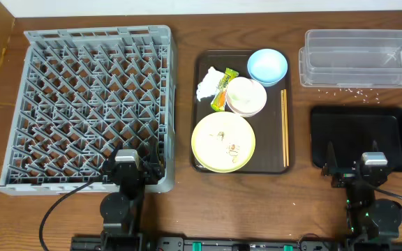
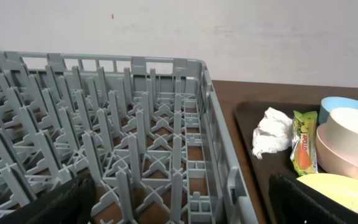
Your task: Sort waste into correct bins and load items into the dishwasher
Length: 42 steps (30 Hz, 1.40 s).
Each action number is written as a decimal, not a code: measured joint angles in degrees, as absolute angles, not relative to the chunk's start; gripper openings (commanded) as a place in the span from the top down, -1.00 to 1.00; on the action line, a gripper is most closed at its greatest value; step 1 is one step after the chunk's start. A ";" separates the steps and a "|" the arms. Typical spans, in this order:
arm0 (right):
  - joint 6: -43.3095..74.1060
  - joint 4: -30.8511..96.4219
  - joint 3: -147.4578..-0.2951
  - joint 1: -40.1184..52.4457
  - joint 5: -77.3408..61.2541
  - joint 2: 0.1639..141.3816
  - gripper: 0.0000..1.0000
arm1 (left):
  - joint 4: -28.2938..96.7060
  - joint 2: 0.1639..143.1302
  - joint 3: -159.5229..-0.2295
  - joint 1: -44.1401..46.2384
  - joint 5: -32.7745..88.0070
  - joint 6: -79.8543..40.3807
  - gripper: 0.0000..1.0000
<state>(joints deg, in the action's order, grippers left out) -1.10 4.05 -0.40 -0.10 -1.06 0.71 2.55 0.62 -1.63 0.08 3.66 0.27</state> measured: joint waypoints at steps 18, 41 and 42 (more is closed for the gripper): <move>-1.10 4.03 -0.40 -0.10 -1.06 0.71 -0.99 | -20.21 0.64 -0.38 0.05 14.81 -3.40 -0.79; -1.13 4.03 -0.40 -0.10 -1.02 0.73 -0.98 | 41.93 78.19 -71.70 0.01 23.94 1.87 -0.79; -1.13 4.05 -0.40 -0.10 -0.97 0.73 -0.99 | 41.98 79.90 -72.53 0.01 25.65 1.72 -0.79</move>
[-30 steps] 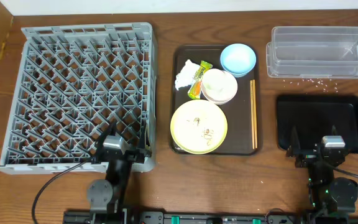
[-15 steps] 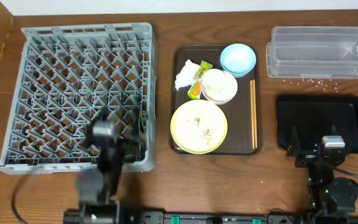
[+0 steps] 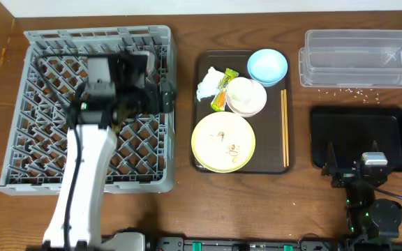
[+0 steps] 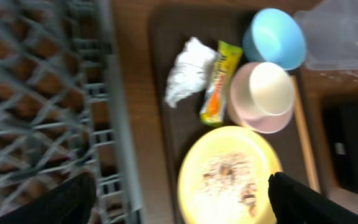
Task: Sort waste into correct bins and load items into the dishwasher
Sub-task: 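Reach the left gripper over the tray to the yellow snack wrapper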
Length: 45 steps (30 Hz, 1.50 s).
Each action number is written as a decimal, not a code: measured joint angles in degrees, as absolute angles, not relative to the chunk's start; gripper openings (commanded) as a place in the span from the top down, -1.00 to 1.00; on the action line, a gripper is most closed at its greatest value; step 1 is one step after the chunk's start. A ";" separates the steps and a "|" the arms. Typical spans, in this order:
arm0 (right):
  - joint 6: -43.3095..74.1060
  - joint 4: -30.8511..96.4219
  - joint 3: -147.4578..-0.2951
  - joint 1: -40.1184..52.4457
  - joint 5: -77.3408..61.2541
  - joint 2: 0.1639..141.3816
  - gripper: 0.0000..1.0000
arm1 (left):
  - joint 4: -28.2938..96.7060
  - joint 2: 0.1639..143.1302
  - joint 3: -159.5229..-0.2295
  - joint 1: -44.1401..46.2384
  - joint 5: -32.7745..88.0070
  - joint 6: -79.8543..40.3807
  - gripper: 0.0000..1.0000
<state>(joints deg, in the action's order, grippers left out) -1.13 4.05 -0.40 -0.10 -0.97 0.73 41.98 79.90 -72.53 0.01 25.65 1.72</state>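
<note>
A grey dish rack (image 3: pixel 47 150) fills the table's left side. Beside it a brown tray (image 3: pixel 199 118) holds a yellow plate (image 3: pixel 222 141) with crumbs, a crumpled white tissue (image 3: pixel 206 84), a green-orange snack wrapper (image 3: pixel 223 89), a cream bowl stacked in a pink one (image 3: pixel 246 96), a blue bowl (image 3: pixel 267 65) and chopsticks (image 3: pixel 284 129). My left gripper (image 3: pixel 160 84) hangs open and empty over the rack's right edge. Its wrist view, blurred, shows the plate (image 4: pixel 229 177), tissue (image 4: pixel 188 68) and wrapper (image 4: pixel 217 81) below the left gripper (image 4: pixel 178 202). My right gripper (image 3: pixel 365 166) rests open at the table's front right.
A clear plastic bin (image 3: pixel 358 59) stands at the back right. In front of it lies a black tray (image 3: pixel 358 129), with the right arm at its near edge. Small white specks lie on the wood between the two.
My left arm has moved from its rest at the rack's near edge to high over the rack's right side, its camera now looking down on the tray. The right arm has not moved.
</note>
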 measured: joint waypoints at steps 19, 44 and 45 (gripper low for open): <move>-1.10 4.05 -0.40 -0.10 -0.84 0.73 -0.98 | 47.37 92.31 -87.48 5.54 17.61 3.42 -0.96; -1.10 4.05 -0.40 -0.10 -0.84 0.73 -0.99 | 28.01 113.30 -87.68 14.22 20.67 3.44 -0.26; -1.10 4.05 -0.40 -0.10 -0.84 0.73 -0.98 | 27.66 114.24 -87.70 14.59 20.71 3.44 -0.26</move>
<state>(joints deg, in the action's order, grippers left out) -1.10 4.05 -0.40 -0.10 -0.84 0.73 27.66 114.24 -87.70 14.59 20.71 3.44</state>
